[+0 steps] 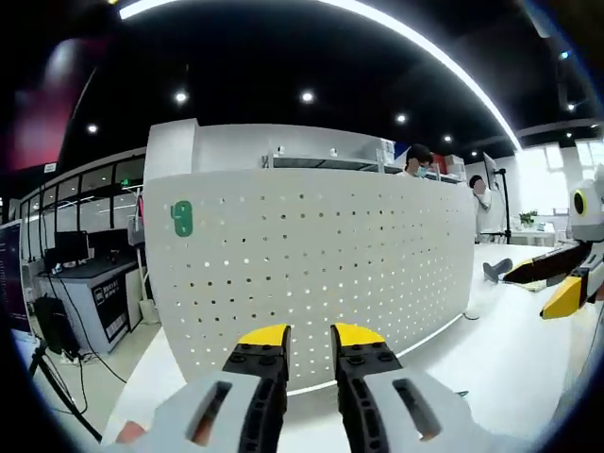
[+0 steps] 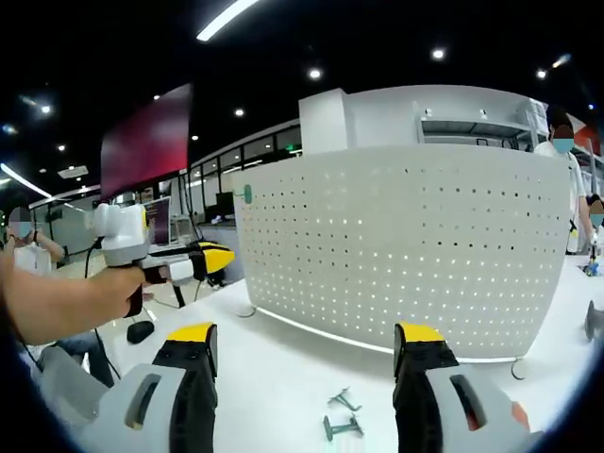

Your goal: Insert the hook assembly into the mounting plate slot until the hook locks in place.

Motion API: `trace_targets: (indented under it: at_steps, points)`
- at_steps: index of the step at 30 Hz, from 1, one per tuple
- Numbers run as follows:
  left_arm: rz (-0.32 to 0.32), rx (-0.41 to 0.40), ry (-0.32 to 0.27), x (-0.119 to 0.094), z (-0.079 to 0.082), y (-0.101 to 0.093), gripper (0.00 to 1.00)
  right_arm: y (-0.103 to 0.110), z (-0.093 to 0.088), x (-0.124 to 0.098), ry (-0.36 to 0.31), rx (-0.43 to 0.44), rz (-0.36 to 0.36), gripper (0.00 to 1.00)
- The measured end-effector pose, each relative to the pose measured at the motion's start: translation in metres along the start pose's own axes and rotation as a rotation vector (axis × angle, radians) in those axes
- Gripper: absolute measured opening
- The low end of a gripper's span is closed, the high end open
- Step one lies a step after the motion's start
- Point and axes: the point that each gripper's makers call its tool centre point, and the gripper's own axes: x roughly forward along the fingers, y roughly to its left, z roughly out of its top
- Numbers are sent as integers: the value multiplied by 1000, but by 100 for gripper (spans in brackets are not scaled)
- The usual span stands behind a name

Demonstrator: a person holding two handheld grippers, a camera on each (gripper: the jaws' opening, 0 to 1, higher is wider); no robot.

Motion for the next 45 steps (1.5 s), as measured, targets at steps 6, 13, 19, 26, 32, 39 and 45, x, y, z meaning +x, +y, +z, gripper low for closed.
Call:
trace_targets:
  at_steps: [6,13,19,26,32,39,45]
  points:
    - [-28,-5,17,-12,-7,-18,18,2,-2,-6,1,0,-1,78]
    - [-52,-14,36,-26,-18,-34,18,4,-4,-12,3,1,-1,77]
    - [-64,-24,51,-34,-25,-43,18,4,-7,-17,7,3,-5,77]
    - [-77,-30,62,-42,-30,-54,17,5,-8,-21,6,2,-7,77]
    - [-89,-28,68,-46,-33,-61,17,3,-9,-26,7,2,-15,77]
    - [-107,-24,79,-51,-36,-69,16,2,-12,-32,11,4,-21,77]
    - [-114,-20,84,-52,-38,-71,16,1,-12,-33,14,2,-23,77]
